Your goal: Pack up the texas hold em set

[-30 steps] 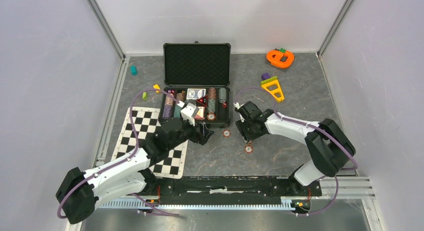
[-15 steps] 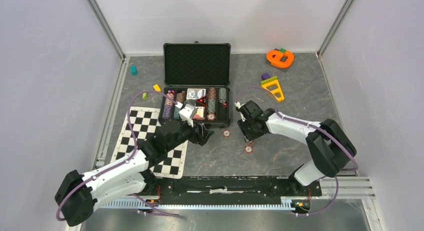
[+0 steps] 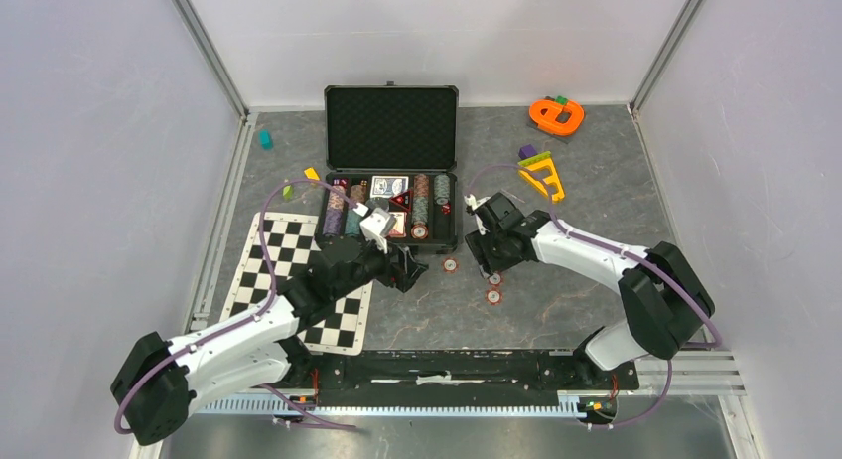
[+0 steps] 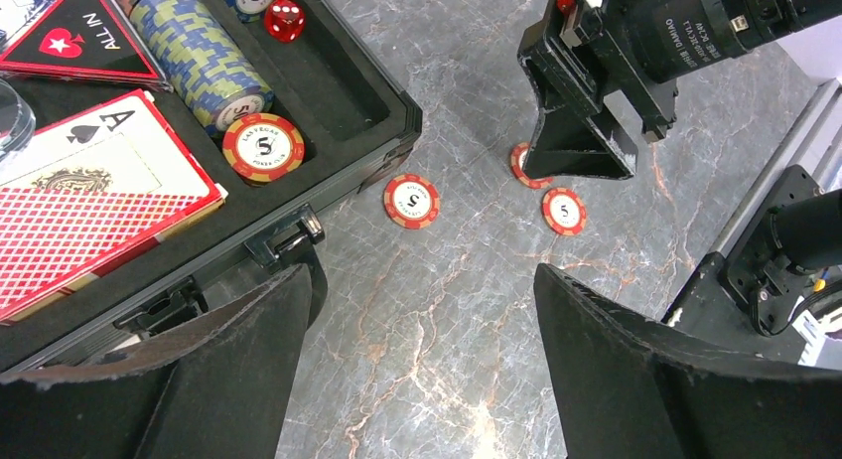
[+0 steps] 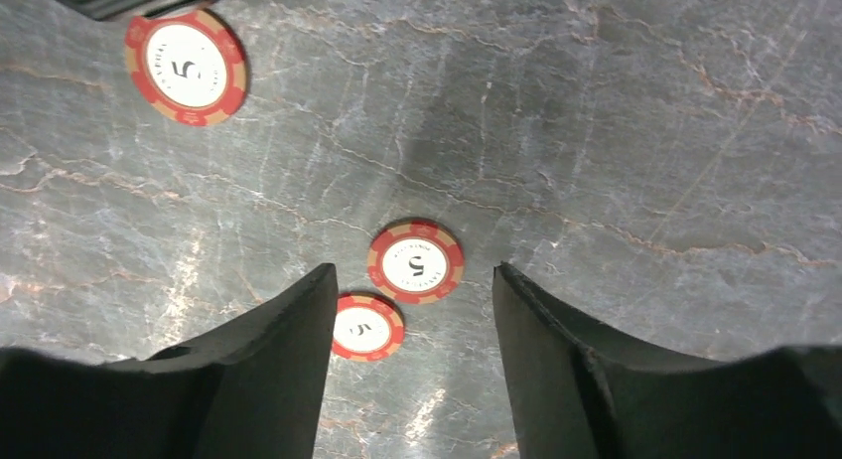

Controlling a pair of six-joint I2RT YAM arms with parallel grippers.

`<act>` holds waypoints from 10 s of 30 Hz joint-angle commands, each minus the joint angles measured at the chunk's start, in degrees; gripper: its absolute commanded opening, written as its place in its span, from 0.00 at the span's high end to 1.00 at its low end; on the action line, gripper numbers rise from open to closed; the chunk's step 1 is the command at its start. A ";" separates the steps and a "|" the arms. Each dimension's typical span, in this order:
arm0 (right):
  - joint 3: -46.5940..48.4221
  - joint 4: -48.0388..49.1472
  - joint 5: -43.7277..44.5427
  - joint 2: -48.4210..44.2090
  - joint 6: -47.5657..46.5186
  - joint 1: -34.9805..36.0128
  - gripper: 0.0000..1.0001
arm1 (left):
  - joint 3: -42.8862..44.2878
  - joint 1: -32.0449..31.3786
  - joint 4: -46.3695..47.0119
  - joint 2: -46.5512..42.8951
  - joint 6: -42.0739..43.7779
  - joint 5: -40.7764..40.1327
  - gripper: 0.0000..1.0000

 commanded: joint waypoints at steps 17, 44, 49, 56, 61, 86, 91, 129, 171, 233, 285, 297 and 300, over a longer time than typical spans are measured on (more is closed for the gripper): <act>-11.36 -0.90 45.52 -46.36 10.49 -0.25 0.02 | 35.10 -19.52 -18.85 39.52 1.47 -16.58 0.00; -20.33 7.15 47.38 -74.00 10.29 -0.25 0.02 | 71.66 -19.48 -45.42 71.23 -0.70 -10.06 0.23; -20.14 7.16 46.76 -73.28 10.09 -0.25 0.02 | 73.69 -18.69 -47.46 72.58 -1.16 -5.74 0.25; -20.14 7.12 46.28 -73.51 9.78 -0.25 0.02 | 76.08 -18.59 -49.11 75.63 -1.64 -5.88 0.29; -20.16 7.18 46.19 -73.42 9.82 -0.22 0.02 | 76.09 -18.59 -49.68 75.90 -1.95 -7.24 0.38; -20.24 7.86 45.33 -72.12 9.33 -0.26 0.02 | 76.18 -18.44 -49.17 75.46 -1.87 -7.53 0.25; -20.16 7.81 45.29 -71.91 9.33 -0.24 0.02 | 76.80 -19.19 -49.14 77.14 -1.93 -9.99 0.35; -20.20 7.86 45.23 -71.76 9.35 -0.24 0.02 | 69.29 -11.21 -47.00 60.66 -0.76 0.19 0.62; -6.86 -3.82 45.33 -70.32 8.58 -0.25 0.02 | 61.14 -25.31 -39.26 67.05 -0.82 -11.11 0.08; -6.80 -3.74 44.88 -70.86 9.43 -0.25 0.02 | 76.09 -16.23 -62.50 62.53 5.21 -17.23 0.98; -6.60 -5.10 42.03 -69.91 8.69 -0.27 0.02 | 68.75 -29.32 -51.93 71.64 3.34 -10.23 0.40; -6.10 -5.49 41.66 -70.19 8.94 -0.24 0.02 | 73.78 -28.76 -57.61 76.04 3.93 -8.23 0.48; -5.92 -5.58 41.80 -70.35 8.91 -0.25 0.02 | 74.76 -28.56 -58.40 76.59 3.76 -7.92 0.45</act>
